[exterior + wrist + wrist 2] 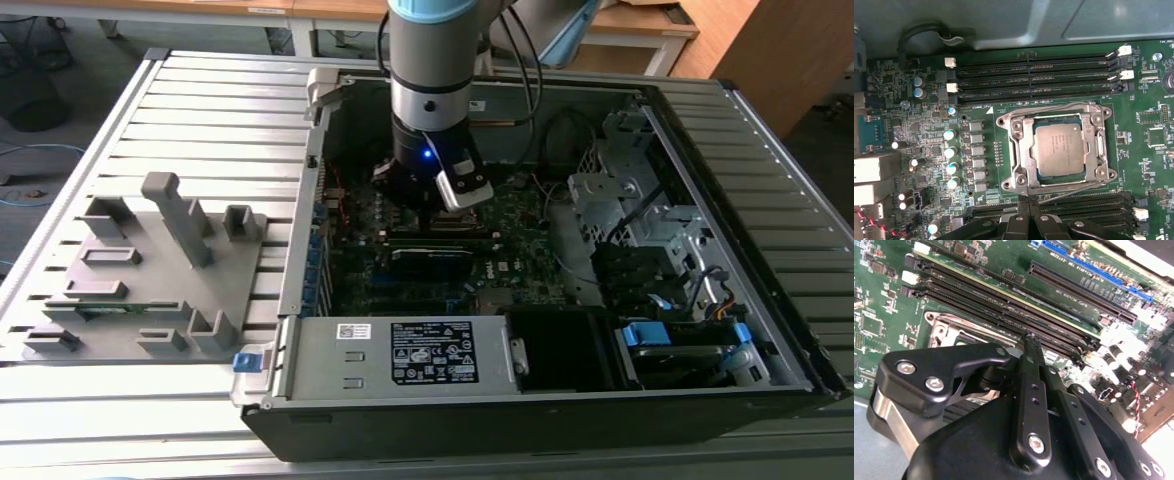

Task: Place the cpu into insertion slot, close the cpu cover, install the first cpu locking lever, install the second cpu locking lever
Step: 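Install the second cpu locking lever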

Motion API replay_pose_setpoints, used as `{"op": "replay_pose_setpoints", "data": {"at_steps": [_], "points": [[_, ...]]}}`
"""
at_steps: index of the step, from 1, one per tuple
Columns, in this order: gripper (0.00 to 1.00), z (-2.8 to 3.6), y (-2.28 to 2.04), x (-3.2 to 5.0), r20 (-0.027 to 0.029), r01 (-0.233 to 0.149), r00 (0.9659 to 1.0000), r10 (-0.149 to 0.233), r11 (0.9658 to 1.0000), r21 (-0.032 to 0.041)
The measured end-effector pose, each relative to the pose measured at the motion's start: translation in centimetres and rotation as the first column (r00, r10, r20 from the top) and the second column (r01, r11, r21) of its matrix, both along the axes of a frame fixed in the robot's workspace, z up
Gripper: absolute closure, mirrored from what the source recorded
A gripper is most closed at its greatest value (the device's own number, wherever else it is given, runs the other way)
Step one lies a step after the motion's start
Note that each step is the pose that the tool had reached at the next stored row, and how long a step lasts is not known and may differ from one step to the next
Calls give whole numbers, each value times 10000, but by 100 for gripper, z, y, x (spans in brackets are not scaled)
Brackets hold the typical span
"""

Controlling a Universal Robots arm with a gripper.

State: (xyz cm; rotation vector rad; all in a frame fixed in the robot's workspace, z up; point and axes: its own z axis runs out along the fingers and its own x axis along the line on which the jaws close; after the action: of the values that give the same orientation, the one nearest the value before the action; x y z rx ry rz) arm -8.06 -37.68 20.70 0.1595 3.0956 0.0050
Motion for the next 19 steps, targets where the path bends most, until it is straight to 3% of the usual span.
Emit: {"op": "replay_pose_setpoints", "data": {"at_steps": [4,12,14,17,19], "points": [[89,-19,-6,-23,0,-1,10000,1,10000,30],[89,-64,-7,-94,0,0,10000,0,9997,225],[89,-66,-7,-98,-1,-1,10000,1,9995,319],[89,-68,-7,-102,-2,-1,10000,1,9982,597],[89,-70,-7,-104,0,0,10000,0,9973,737]]}}
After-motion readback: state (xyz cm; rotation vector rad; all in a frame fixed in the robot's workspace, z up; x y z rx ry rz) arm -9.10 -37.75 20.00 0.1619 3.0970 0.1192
